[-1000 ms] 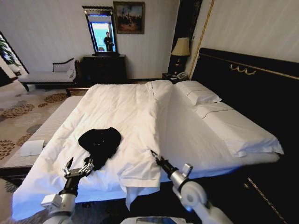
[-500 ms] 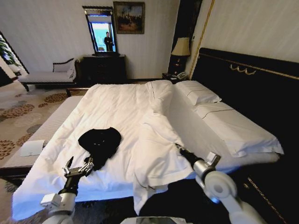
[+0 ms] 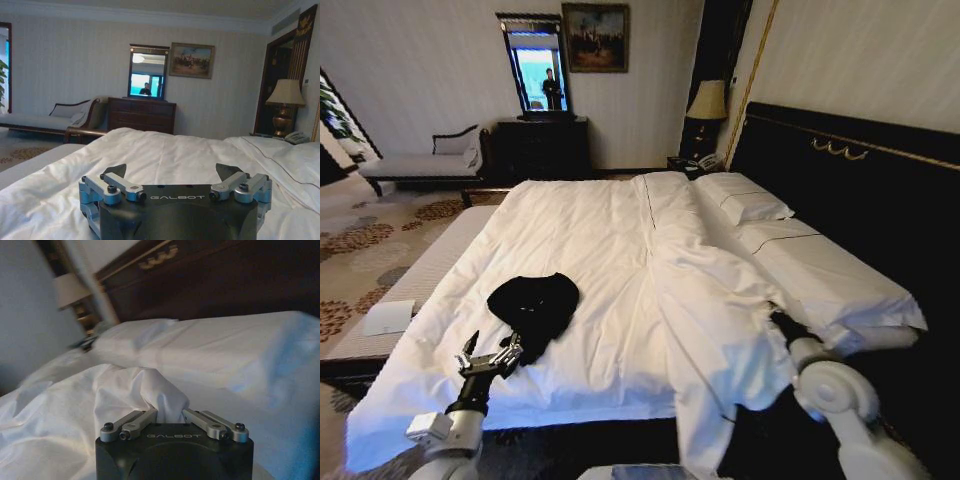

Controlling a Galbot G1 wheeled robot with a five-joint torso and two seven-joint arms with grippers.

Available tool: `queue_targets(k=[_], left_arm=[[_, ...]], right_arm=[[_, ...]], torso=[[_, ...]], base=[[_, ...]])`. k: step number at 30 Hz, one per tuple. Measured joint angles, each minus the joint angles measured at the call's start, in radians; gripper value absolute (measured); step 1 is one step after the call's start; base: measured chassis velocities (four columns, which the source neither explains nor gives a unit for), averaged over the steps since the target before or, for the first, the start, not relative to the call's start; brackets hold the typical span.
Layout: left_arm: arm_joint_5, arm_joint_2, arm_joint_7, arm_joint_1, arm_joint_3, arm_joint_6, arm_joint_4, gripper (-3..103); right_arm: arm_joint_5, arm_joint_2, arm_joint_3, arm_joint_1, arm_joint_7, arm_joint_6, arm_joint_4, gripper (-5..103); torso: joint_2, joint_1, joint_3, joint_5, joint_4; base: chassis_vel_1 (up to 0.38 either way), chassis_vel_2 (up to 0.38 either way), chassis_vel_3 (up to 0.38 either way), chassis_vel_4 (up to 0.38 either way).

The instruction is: Fold the clothes on the bed.

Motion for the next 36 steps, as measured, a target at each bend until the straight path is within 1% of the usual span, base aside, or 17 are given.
queue_targets(k=[1, 2, 4, 7, 9, 11, 13, 16, 17, 20, 23, 25, 31, 36], left_arm=[[0.000, 0.000, 0.000, 0.001, -0.001, 0.000, -0.001, 100], [-0.001, 0.000, 0.000, 0.004, -0.003, 0.000, -0.006, 100], [-0.002, 0.000, 0.000, 0.006, -0.006, -0.001, -0.009, 100], [-0.002, 0.000, 0.000, 0.007, -0.006, -0.002, -0.011, 100], [-0.001, -0.001, -0.001, 0.007, -0.004, -0.002, -0.011, 100], [0.001, -0.001, -0.001, 0.006, -0.003, -0.002, -0.011, 100], [0.006, -0.002, -0.001, 0.005, 0.002, -0.002, -0.010, 100], [0.007, -0.002, -0.001, 0.003, 0.003, -0.002, -0.009, 100], [0.007, -0.002, -0.001, 0.003, 0.003, -0.002, -0.009, 100], [0.005, 0.001, -0.002, 0.002, -0.001, -0.001, -0.003, 100], [0.003, 0.002, -0.002, 0.000, -0.003, -0.001, 0.001, 100], [0.000, 0.004, -0.002, -0.004, -0.004, 0.001, 0.009, 100], [0.000, 0.004, -0.003, -0.014, -0.002, 0.004, 0.023, 100], [0.001, 0.004, -0.003, -0.021, 0.001, 0.006, 0.033, 100]], right_arm=[[-0.007, 0.009, 0.010, -0.004, 0.005, 0.001, -0.006, 2], [-0.024, 0.034, 0.036, -0.017, 0.019, 0.006, -0.025, 2], [-0.030, 0.052, 0.060, -0.033, 0.028, 0.010, -0.057, 2], [-0.032, 0.057, 0.077, -0.042, 0.025, 0.021, -0.099, 2], [-0.036, 0.041, 0.092, -0.038, -0.001, 0.046, -0.194, 2], [-0.037, 0.034, 0.094, -0.033, -0.009, 0.052, -0.218, 2], [-0.042, 0.000, 0.095, -0.011, -0.041, 0.065, -0.304, 2], [-0.051, -0.028, 0.087, 0.011, -0.069, 0.071, -0.377, 2], [-0.051, -0.028, 0.087, 0.011, -0.069, 0.071, -0.377, 2], [-0.074, -0.056, 0.050, 0.036, -0.106, 0.086, -0.496, 2], [-0.087, -0.067, 0.029, 0.044, -0.120, 0.091, -0.546, 2], [-0.129, -0.088, -0.007, 0.065, -0.144, 0.108, -0.633, 2], [-0.202, -0.128, -0.049, 0.115, -0.170, 0.137, -0.761, 2], [-0.235, -0.133, -0.071, 0.134, -0.171, 0.144, -0.818, 2]], torso=[[0.000, 0.000, 0.000, 0.0001, 0.0000], [0.000, 0.000, 0.000, 0.0001, -0.0001], [0.000, 0.000, 0.000, 0.0001, -0.0001], [0.000, 0.000, 0.000, 0.0001, -0.0001], [0.000, 0.000, 0.000, 0.0004, 0.0000], [0.000, 0.000, 0.000, 0.0004, 0.0001], [0.000, 0.000, 0.000, 0.0004, 0.0003], [0.000, 0.000, 0.000, 0.0002, 0.0003], [0.000, 0.000, 0.000, 0.0002, 0.0003], [0.000, 0.000, 0.000, 0.0001, 0.0003], [0.000, 0.000, 0.000, 0.0001, 0.0002], [0.000, 0.000, 0.000, 0.0003, 0.0003], [0.000, 0.000, 0.000, 0.0004, 0.0009], [0.000, 0.000, 0.000, 0.0002, 0.0009]], base=[[0.000, 0.000, 0.000, 0.000], [0.000, 0.000, 0.000, 0.000], [0.000, 0.000, 0.000, 0.000], [0.000, 0.000, 0.000, 0.000], [0.000, 0.000, 0.000, 0.000], [0.000, 0.000, 0.000, 0.000], [0.000, 0.000, 0.000, 0.000], [0.000, 0.000, 0.000, 0.000], [0.000, 0.000, 0.000, 0.000], [0.000, 0.000, 0.000, 0.000], [0.000, 0.000, 0.000, 0.000], [0.000, 0.000, 0.000, 0.000], [0.000, 0.000, 0.000, 0.000], [0.000, 0.000, 0.000, 0.000]])
